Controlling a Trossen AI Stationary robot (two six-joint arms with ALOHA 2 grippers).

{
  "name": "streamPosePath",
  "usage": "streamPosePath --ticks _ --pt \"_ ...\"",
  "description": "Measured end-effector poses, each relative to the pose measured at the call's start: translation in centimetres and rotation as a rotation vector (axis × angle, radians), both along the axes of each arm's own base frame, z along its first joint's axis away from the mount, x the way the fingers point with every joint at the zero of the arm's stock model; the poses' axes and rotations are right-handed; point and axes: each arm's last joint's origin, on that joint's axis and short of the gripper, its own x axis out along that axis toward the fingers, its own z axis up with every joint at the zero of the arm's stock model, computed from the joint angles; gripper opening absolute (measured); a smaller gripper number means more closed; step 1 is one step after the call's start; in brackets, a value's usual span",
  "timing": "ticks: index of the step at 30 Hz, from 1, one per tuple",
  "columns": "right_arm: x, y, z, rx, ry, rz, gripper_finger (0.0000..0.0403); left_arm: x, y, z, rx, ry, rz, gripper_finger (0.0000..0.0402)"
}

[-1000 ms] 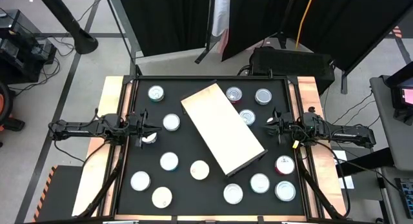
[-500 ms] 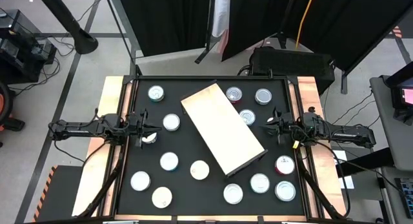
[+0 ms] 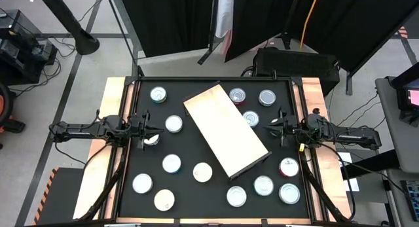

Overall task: Stack canned seafood by type on shelf
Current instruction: Put the blue-pink tuna can on the shelf

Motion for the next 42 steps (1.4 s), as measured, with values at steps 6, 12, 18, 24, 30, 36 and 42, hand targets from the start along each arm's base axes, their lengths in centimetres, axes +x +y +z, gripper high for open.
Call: streamPosePath --ticks 6,12,18,24,30,36,42 --pt "-1.0 -0.3 6.0 -0.021 -0.047 -0.131 0.0000 0.0 0.0 0.0 0.000 -0.001 0.000 0.0028" --pt "-1.5 -0.3 15.8 -0.030 0.053 -0.128 0.0000 0.0 0.0 0.0 0.000 0.000 0.000 0.0028" --pt "-1.7 -0.2 27.0 -0.004 0.048 -0.122 0.0000 0.0 0.0 0.0 0.000 0.000 0.000 0.0028" --pt "-0.1 -0.4 34.2 0.072 0.126 -0.127 0.0000 0.0 0.0 0.0 0.000 -0.001 0.000 0.0028" --pt "3.7 -0.3 34.3 0.258 0.382 -0.075 0.0000 0.0 0.0 0.0 0.000 0.000 0.000 0.0028" --pt "4.7 -0.2 31.3 0.352 0.680 -0.106 0.0000 0.0 0.0 0.0 0.000 -0.002 0.000 0.0028" --pt "5.0 -0.3 30.5 0.358 0.607 -0.107 0.0000 0.0 0.0 0.0 0.001 -0.002 0.000 0.0028"
